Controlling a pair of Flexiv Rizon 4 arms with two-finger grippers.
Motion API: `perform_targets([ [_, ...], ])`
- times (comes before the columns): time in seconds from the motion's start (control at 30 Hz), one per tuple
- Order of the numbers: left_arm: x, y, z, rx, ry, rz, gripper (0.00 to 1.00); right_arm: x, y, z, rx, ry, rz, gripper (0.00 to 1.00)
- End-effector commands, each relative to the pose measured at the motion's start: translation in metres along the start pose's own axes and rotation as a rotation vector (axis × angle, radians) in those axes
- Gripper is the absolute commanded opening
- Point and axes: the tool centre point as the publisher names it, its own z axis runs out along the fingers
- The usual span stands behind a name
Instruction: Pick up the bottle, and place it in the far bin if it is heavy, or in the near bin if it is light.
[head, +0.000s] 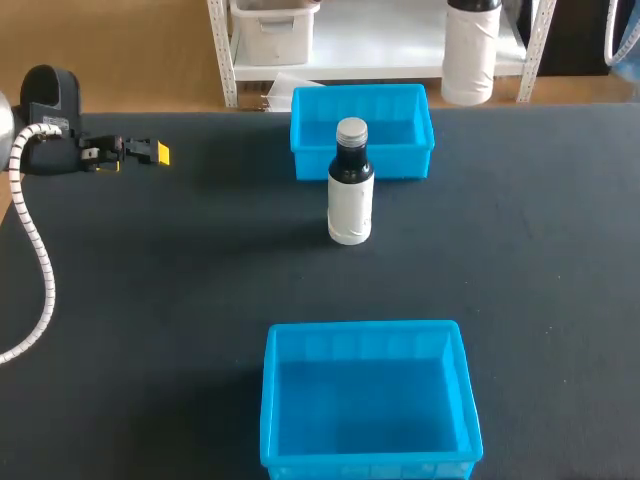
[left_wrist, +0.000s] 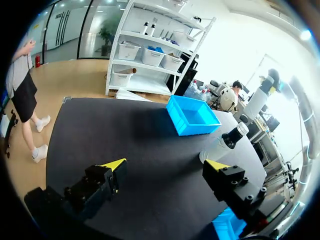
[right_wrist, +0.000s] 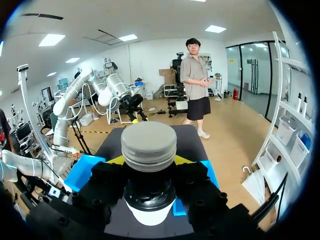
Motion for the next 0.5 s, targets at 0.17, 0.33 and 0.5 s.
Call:
perform_targets([
  [0.17, 0.0, 0.0, 0.0, 0.0, 0.0, 0.0, 1.0, -0.003, -0.004, -0.003, -0.011, 0.001, 0.0, 0.0],
  [0.33, 0.0, 0.0, 0.0, 0.0, 0.0, 0.0, 1.0, -0.003, -0.004, -0.003, -0.011, 0.001, 0.0, 0.0],
  [0.5, 0.0, 0.0, 0.0, 0.0, 0.0, 0.0, 1.0, 0.005, -0.006, 0.01, -0.024, 0.009, -0.031, 0.0],
])
